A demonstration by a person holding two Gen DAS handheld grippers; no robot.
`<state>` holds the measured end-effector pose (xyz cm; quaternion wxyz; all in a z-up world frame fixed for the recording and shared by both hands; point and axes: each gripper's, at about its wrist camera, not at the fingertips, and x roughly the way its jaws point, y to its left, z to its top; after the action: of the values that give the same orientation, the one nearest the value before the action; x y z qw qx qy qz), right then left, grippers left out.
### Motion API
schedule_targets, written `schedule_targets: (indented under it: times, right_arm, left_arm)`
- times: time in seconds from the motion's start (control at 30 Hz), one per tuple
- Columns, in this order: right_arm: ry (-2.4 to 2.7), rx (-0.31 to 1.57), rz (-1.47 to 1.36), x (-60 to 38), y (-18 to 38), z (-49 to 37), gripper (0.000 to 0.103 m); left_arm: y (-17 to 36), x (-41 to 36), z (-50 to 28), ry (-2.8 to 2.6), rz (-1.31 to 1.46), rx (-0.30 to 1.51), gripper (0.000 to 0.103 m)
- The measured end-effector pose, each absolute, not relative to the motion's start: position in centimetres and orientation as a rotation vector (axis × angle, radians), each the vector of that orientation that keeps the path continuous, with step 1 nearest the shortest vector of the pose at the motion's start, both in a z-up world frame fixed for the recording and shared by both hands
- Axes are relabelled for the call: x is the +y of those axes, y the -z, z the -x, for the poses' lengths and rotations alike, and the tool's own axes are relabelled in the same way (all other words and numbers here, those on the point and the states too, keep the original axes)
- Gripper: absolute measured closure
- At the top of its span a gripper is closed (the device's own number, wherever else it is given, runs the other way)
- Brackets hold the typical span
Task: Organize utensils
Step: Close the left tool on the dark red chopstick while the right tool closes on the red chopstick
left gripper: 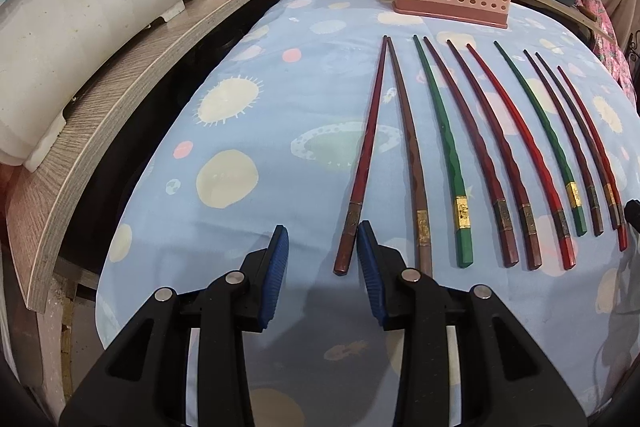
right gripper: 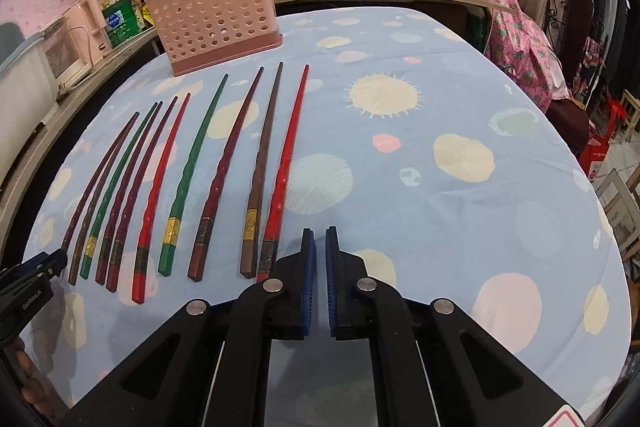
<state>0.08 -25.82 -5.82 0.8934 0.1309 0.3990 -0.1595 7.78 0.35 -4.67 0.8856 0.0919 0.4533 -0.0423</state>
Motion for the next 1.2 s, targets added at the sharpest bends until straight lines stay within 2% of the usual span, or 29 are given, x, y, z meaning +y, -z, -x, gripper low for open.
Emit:
schedule_targets:
  times: [0.23,0.6,1.2]
  right_arm:
    - [0.328,0.795,-0.328,-27.1,5.0,1.6,0.097]
    - [0.295,0.799,-0.305,-26.3,4.5,-0.2,0.089]
    - [0.239,0.847,-0.277,-24.7,5.7,-2.0,0.089]
  left_arm:
    - [4.6,0.7,-7.7,0.088,-0.157,0.939,0.068]
    - [4.7,1.4,-7.5,0.115,-0.11,0.937,0.068]
    - [4.7,1.6,-7.4,0.127,-0.092,0.931,0.068]
